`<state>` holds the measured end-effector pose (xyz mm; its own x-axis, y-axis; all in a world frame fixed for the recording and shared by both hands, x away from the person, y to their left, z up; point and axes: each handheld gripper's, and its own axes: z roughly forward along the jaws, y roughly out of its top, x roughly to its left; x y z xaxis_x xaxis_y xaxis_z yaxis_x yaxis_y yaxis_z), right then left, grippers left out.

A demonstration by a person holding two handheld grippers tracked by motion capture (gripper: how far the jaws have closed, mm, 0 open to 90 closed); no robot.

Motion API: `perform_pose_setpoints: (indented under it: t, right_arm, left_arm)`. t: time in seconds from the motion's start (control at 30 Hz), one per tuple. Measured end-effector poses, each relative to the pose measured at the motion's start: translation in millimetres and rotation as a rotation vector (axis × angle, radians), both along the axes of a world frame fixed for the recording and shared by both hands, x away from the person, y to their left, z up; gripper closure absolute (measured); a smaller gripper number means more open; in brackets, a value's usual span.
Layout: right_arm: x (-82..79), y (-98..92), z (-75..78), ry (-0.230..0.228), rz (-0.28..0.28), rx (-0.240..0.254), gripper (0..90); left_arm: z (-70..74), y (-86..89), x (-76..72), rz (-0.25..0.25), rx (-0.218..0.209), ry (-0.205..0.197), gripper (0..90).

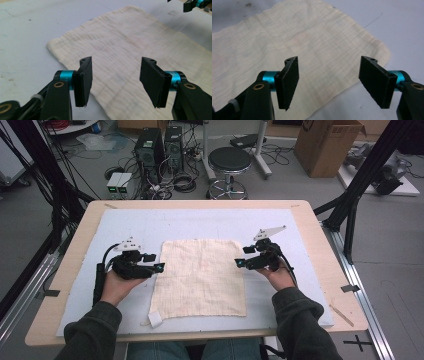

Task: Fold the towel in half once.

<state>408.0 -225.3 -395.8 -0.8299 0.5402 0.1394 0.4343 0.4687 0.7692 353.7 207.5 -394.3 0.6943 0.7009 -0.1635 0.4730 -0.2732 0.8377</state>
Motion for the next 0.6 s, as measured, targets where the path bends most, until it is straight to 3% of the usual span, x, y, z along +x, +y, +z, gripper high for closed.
perform_pose_setpoints:
  t: [0.13, 0.2, 0.27, 0.37, 0.6]
  right_arm:
    - [15.2, 0.4, 2.6, 0.000, -0.015, -0.015, 34.3]
    - [23.5, 1.0, 4.5, 0.001, -0.025, -0.025, 35.4]
    - [31.7, 1.0, 8.1, -0.017, -0.033, -0.028, 39.2]
    - [45.2, 0.9, 10.3, -0.003, -0.057, -0.024, 40.8]
    - [65.2, 0.4, 0.5, 0.022, -0.125, -0.035, 49.2]
  left_arm:
    - [2.0, 2.8, 17.9, 0.033, 0.000, 0.020, 46.4]
    - [2.4, 3.5, 26.0, 0.054, -0.021, 0.018, 47.4]
    - [3.2, 2.8, 34.9, 0.063, 0.004, 0.022, 48.5]
    - [2.5, 2.3, 47.5, 0.093, -0.004, 0.026, 49.5]
    - [-9.0, 4.3, 72.6, 0.173, -0.016, 0.059, 54.0]
